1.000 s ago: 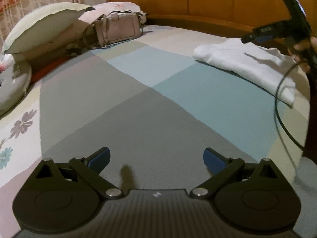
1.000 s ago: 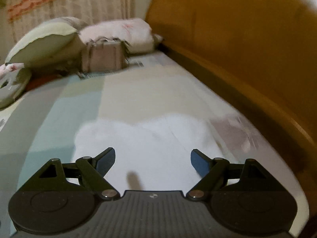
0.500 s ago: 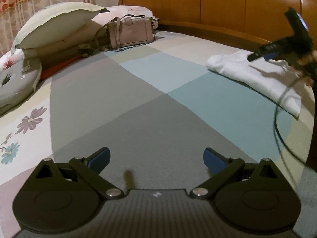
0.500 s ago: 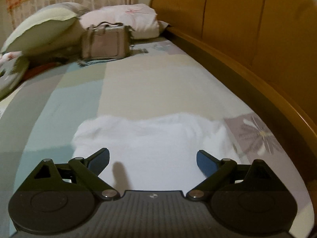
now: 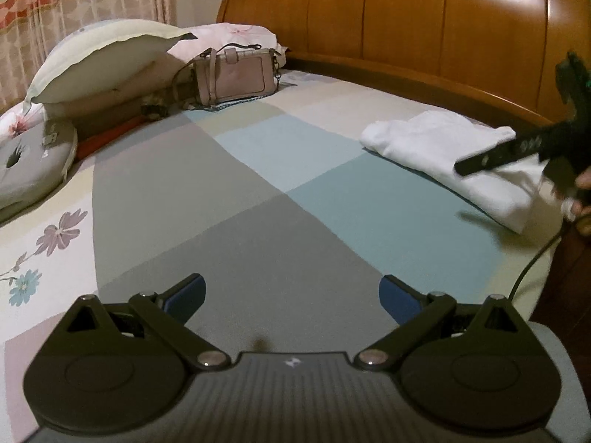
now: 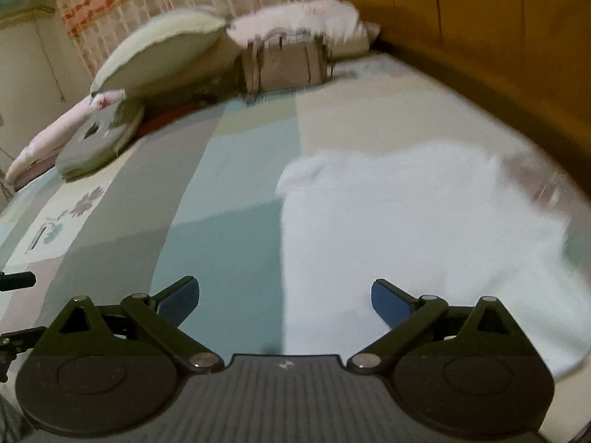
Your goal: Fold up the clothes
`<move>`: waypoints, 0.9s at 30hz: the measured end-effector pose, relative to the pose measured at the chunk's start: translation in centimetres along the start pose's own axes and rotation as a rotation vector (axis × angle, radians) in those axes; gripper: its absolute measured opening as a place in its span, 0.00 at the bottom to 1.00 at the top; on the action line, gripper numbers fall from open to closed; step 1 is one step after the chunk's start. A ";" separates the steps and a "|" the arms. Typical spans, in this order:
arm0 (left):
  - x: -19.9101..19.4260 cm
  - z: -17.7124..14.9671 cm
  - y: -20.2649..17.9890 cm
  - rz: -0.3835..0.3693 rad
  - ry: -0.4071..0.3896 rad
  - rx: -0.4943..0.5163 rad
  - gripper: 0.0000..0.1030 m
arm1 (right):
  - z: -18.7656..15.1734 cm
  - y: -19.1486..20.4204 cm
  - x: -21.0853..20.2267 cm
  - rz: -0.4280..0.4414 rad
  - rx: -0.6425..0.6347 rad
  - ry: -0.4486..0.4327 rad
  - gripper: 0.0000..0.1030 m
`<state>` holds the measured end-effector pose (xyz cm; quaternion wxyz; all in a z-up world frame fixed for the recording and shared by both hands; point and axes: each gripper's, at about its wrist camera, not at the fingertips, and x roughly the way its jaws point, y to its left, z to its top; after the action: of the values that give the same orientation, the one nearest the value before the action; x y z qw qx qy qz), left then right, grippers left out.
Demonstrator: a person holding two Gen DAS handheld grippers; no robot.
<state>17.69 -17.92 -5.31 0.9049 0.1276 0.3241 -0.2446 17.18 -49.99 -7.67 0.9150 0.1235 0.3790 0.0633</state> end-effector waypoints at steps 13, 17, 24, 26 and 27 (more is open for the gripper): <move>-1.6 -0.6 -1.1 0.004 -0.007 0.042 0.97 | -4.7 2.6 -5.3 -0.004 -0.041 -0.022 1.00; -1.7 -0.7 -1.7 0.004 -0.008 0.060 0.97 | -2.0 0.2 -6.2 -0.115 -0.032 -0.154 1.00; -1.7 -1.1 -1.5 0.029 -0.009 0.045 0.97 | -1.0 -6.6 -3.0 -0.322 0.094 -0.142 1.00; -1.5 -1.2 -1.3 0.027 -0.004 0.044 0.97 | -2.0 -7.8 -3.7 -0.357 0.146 -0.137 0.99; -1.4 -1.3 -1.1 0.020 0.003 0.040 0.97 | -2.5 -7.6 -4.4 -0.334 0.165 -0.151 0.99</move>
<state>15.54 -17.87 -5.46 0.9041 0.1493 0.3191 -0.2416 12.48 -57.81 -8.54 0.9254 0.1377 0.3282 -0.1302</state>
